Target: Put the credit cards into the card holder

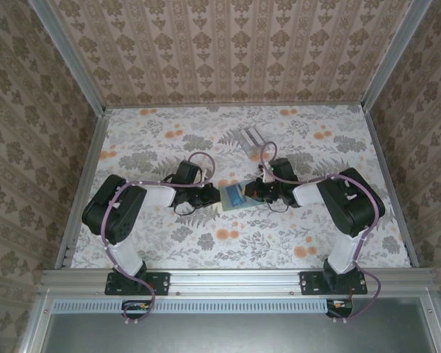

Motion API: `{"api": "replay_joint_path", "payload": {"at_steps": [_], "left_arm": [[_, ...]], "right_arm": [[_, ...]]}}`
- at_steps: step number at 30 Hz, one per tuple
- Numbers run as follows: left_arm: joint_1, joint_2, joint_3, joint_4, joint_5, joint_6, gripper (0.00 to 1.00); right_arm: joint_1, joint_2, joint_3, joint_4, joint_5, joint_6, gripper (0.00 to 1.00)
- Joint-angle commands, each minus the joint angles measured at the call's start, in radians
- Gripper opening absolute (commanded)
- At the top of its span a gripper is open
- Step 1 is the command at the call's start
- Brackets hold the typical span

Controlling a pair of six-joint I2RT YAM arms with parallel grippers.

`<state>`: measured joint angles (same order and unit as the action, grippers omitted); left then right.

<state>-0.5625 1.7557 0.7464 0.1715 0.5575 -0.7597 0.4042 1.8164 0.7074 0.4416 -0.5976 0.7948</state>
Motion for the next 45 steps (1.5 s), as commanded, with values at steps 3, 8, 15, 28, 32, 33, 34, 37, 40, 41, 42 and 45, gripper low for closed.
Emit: {"api": "replay_joint_path", "payload": {"at_steps": [3,8,15,28,32,33,34,37,40,41,42,45], "left_arm": [[0.004,0.023,0.025,0.014,0.024,-0.013,0.11],[0.009,0.021,0.015,0.012,0.035,-0.014,0.11],[0.018,0.020,-0.002,0.039,0.042,-0.029,0.11],[0.030,-0.110,-0.030,-0.075,-0.048,0.052,0.18],[0.027,-0.130,-0.025,-0.085,-0.036,0.047,0.18],[0.027,-0.134,-0.025,-0.088,-0.041,0.053,0.18],[0.027,-0.137,-0.025,-0.094,-0.046,0.054,0.18],[0.027,-0.136,-0.023,-0.100,-0.042,0.056,0.18],[0.023,-0.144,-0.036,-0.096,-0.053,0.054,0.18],[0.023,-0.144,-0.040,-0.092,-0.054,0.050,0.18],[0.023,-0.145,-0.042,-0.092,-0.054,0.048,0.18],[0.021,-0.149,-0.039,-0.097,-0.048,0.052,0.18]], "right_arm": [[0.064,-0.020,-0.005,0.020,0.128,0.109,0.00],[0.111,-0.025,-0.003,0.004,0.172,0.117,0.00],[0.136,-0.005,0.012,-0.027,0.152,0.081,0.02],[0.112,-0.211,0.096,-0.462,0.296,-0.238,0.36],[0.105,-0.234,0.111,-0.526,0.337,-0.256,0.39],[0.106,-0.236,0.116,-0.548,0.352,-0.266,0.40],[0.105,-0.236,0.117,-0.565,0.362,-0.273,0.41],[0.103,-0.238,0.106,-0.597,0.383,-0.268,0.47],[0.095,-0.234,0.082,-0.586,0.354,-0.240,0.48],[0.093,-0.231,0.076,-0.582,0.346,-0.229,0.48],[0.092,-0.230,0.067,-0.576,0.337,-0.213,0.49],[0.091,-0.236,0.030,-0.531,0.309,-0.163,0.49]]}}
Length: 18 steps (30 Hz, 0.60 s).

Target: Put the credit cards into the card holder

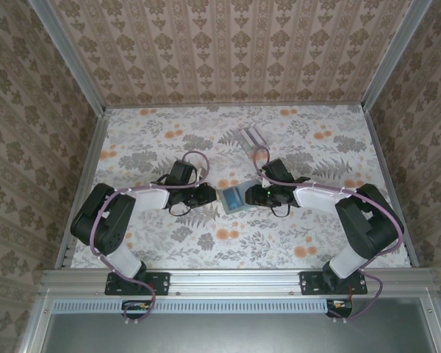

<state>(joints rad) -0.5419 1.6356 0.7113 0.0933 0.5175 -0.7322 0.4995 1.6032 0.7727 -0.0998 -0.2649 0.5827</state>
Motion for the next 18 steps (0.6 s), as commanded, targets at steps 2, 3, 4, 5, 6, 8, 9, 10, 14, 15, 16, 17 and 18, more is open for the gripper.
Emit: {"api": "replay_joint_path", "payload": {"at_steps": [2,3,4,5,6,8,9,10,14,15,16,17,18], "left_arm": [[0.001,-0.030,0.003,-0.035,-0.016,0.034,0.18],[0.001,-0.029,0.008,-0.039,-0.017,0.038,0.17],[0.000,-0.028,0.014,-0.041,-0.014,0.038,0.18],[0.000,-0.025,0.018,-0.040,-0.009,0.036,0.18],[0.000,-0.023,0.023,-0.042,-0.005,0.038,0.18],[-0.001,-0.026,0.027,-0.043,-0.008,0.040,0.17],[-0.001,-0.025,0.027,-0.044,-0.010,0.040,0.18],[-0.001,-0.024,0.029,-0.044,-0.011,0.041,0.18],[-0.002,-0.023,0.033,-0.045,-0.011,0.046,0.18],[0.000,-0.023,0.034,-0.045,-0.013,0.047,0.18],[0.000,-0.023,0.035,-0.044,-0.015,0.047,0.18],[0.000,-0.022,0.037,-0.046,-0.014,0.047,0.18],[0.000,-0.021,0.041,-0.047,-0.012,0.047,0.18]], "right_arm": [[-0.007,-0.020,-0.045,0.027,-0.045,0.072,0.49],[-0.007,-0.018,-0.047,0.034,-0.053,0.084,0.49],[-0.007,-0.016,-0.053,0.045,-0.065,0.094,0.49],[-0.006,-0.014,-0.060,0.063,-0.077,0.104,0.48],[-0.007,-0.013,-0.065,0.084,-0.089,0.114,0.47],[-0.007,-0.006,-0.065,0.108,-0.110,0.120,0.40],[-0.007,-0.004,-0.060,0.111,-0.114,0.120,0.37],[-0.007,-0.004,-0.057,0.113,-0.116,0.120,0.33],[-0.009,-0.015,-0.044,0.115,-0.122,0.118,0.19],[-0.010,-0.016,-0.034,0.102,-0.122,0.110,0.18],[-0.010,-0.020,-0.024,0.088,-0.117,0.099,0.17],[-0.012,-0.025,-0.019,0.073,-0.111,0.092,0.16],[-0.013,-0.034,-0.014,0.064,-0.104,0.086,0.14]]}}
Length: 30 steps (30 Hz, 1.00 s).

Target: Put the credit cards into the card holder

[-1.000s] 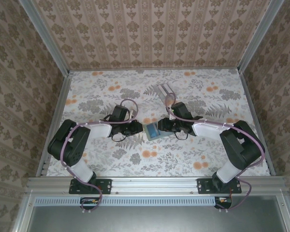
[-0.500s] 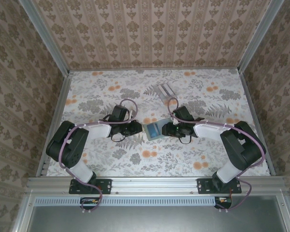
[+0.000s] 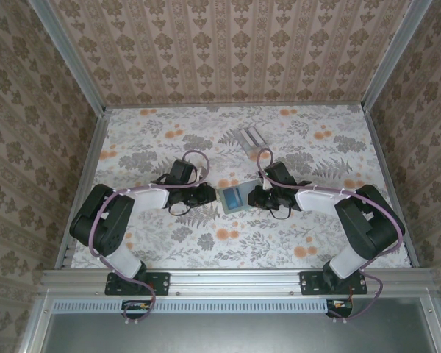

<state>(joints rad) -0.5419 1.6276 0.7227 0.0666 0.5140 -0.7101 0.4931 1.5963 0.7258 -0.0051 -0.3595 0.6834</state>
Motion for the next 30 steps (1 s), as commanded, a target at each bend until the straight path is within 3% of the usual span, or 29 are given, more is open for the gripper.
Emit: {"api": "replay_joint_path", "payload": {"at_steps": [1,6,17,27,30], "left_arm": [[0.000,-0.012,0.034,-0.023,-0.007,0.028,0.18],[0.010,-0.008,0.056,-0.048,-0.007,0.047,0.18],[0.017,-0.013,0.079,-0.070,-0.011,0.077,0.21],[0.025,0.035,0.083,-0.001,0.043,0.032,0.22],[0.027,0.036,0.092,0.007,0.045,0.050,0.27]], "right_arm": [[-0.007,-0.035,0.031,-0.031,-0.006,-0.019,0.11],[-0.010,-0.066,0.050,-0.048,-0.016,-0.076,0.02],[-0.001,-0.069,0.119,-0.144,-0.015,-0.185,0.03],[0.032,0.113,0.214,-0.021,-0.031,-0.087,0.30],[0.032,0.159,0.244,0.027,-0.011,-0.052,0.37]]}}
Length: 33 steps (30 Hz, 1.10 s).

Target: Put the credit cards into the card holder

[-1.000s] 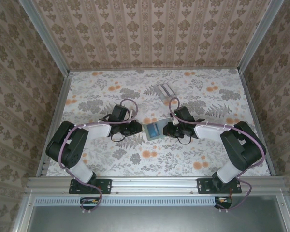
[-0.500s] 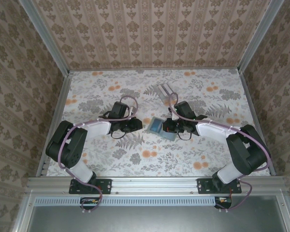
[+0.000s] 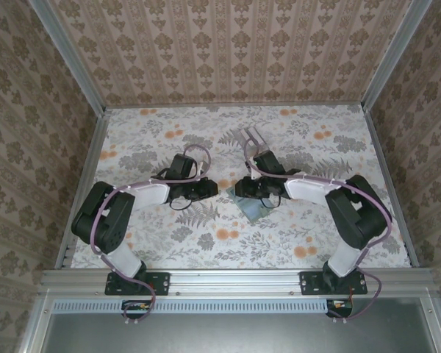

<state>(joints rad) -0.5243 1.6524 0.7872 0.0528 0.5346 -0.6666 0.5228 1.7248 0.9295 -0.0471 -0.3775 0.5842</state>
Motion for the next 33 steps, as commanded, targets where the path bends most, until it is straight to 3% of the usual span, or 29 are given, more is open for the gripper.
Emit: {"api": "replay_joint_path", "payload": {"at_steps": [1,6,12,21,28,33], "left_arm": [[0.012,0.014,0.034,0.015,0.020,0.019,0.29],[0.023,0.024,0.029,0.121,0.047,0.041,0.39],[-0.008,0.076,0.076,0.177,0.084,0.101,0.43],[-0.093,0.241,0.307,-0.123,0.007,0.286,0.47],[-0.126,0.313,0.363,-0.230,-0.103,0.266,0.47],[-0.182,0.314,0.346,-0.246,-0.055,0.203,0.47]], "right_arm": [[0.002,0.045,0.052,0.072,0.016,0.048,0.38],[-0.008,0.035,0.086,0.037,0.039,0.022,0.42],[-0.081,-0.093,0.049,-0.031,0.094,-0.019,0.50],[-0.217,-0.264,-0.078,-0.028,0.122,-0.028,0.53],[-0.234,-0.296,-0.110,-0.048,0.118,-0.040,0.56],[-0.244,-0.290,-0.103,-0.054,0.116,-0.046,0.59]]}}
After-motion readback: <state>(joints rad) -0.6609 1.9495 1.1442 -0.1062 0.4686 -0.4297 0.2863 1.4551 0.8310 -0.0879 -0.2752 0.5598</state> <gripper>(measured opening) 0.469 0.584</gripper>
